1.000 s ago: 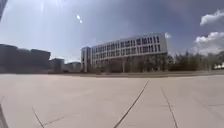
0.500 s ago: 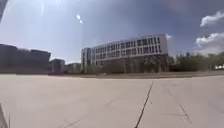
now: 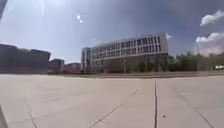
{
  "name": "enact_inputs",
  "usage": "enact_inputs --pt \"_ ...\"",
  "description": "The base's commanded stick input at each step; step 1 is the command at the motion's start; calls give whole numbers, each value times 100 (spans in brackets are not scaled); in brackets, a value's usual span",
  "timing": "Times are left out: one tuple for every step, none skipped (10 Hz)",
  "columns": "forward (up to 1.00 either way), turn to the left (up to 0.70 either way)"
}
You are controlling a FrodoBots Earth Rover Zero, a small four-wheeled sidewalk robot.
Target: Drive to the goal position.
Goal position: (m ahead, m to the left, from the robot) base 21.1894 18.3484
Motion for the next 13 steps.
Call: enact_inputs --pt "100 4" --pt "100 4" --pt "100 4" --pt "100 4" --pt "100 4" --pt "100 14" --pt "100 34" --pt "100 44" --pt "100 44" --pt "100 44" --pt "100 44" --pt "100 44" --pt "100 44"
